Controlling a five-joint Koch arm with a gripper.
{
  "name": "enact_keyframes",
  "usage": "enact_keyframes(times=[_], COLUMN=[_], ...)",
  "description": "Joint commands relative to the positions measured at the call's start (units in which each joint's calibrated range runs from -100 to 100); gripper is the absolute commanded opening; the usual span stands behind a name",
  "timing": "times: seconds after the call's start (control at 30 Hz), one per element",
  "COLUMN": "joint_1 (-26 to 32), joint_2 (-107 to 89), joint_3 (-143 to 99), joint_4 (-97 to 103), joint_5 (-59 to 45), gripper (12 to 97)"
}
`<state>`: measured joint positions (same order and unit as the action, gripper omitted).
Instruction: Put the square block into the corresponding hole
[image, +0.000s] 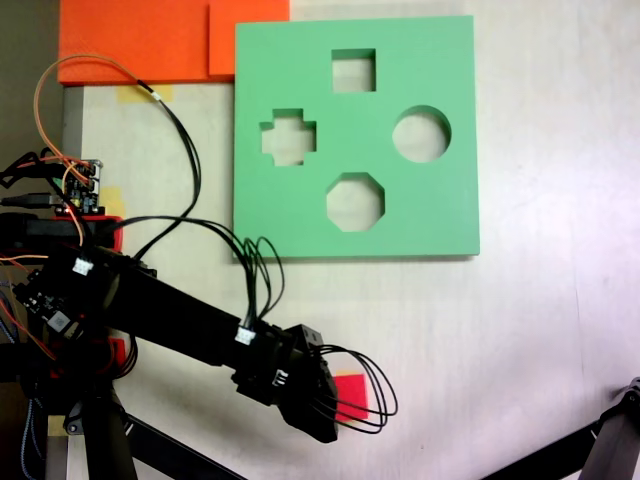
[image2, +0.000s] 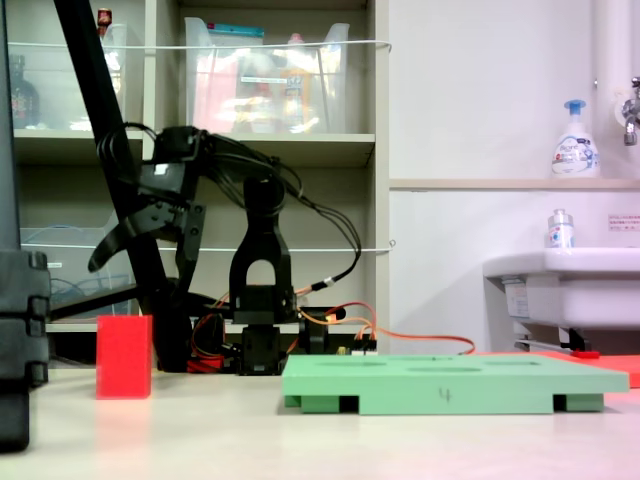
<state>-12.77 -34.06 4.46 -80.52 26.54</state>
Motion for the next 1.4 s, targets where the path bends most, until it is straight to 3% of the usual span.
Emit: enact_keyframes(times=[0.0, 1.37], joint_1=[-0.39, -0.10], joint_2=[0.82, 20.10], joint_3=[4.61, 10.30], joint_4=[0.07, 3.92], joint_5=[-0.68, -0.29], gripper=[63.3, 62.8])
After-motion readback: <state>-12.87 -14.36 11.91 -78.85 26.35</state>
